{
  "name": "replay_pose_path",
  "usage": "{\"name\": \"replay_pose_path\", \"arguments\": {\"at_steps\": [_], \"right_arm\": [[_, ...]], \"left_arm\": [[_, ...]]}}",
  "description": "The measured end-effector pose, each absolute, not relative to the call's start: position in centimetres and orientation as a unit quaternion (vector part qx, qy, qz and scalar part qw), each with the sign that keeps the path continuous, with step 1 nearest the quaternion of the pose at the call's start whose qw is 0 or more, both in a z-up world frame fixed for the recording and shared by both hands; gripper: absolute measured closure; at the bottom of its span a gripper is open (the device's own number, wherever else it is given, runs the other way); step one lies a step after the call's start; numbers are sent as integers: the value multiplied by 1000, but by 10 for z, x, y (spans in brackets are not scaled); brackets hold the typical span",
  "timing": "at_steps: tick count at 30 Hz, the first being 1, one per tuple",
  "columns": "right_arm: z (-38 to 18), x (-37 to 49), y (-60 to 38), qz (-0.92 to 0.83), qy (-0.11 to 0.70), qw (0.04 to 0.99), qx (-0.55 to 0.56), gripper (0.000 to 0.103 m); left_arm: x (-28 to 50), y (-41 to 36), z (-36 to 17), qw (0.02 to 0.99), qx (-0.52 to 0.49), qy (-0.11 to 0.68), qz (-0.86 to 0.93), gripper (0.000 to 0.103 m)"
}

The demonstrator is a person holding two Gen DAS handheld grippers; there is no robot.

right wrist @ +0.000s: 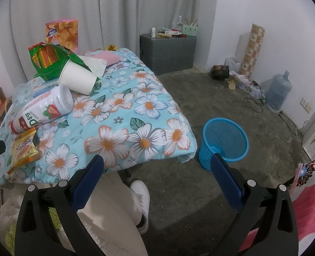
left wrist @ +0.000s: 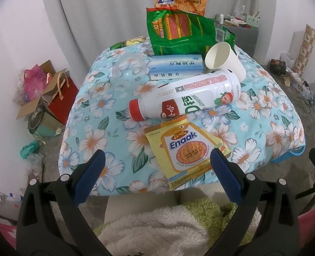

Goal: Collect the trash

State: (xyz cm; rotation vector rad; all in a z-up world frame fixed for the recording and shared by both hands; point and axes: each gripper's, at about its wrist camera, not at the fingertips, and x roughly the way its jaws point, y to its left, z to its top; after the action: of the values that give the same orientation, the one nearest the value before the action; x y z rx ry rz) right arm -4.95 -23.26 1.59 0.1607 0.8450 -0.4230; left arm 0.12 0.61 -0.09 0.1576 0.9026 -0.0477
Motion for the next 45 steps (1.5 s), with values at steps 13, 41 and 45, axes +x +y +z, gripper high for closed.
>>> {"name": "replay_pose_path", "arguments": {"at_steps": [13,41,45], "right_arm": [[16,-50,-234,-203,405,888,78,6],[35,-33,-231,-187,362,907,106,6],[45,-22,-217,-134,318,932,112,6]], "left_arm": [[1,7,-1,896,78,437,-21,9],[21,52,19,917,49,394,-38,9],[26,78,15,918,25,385,-96,9]]}}
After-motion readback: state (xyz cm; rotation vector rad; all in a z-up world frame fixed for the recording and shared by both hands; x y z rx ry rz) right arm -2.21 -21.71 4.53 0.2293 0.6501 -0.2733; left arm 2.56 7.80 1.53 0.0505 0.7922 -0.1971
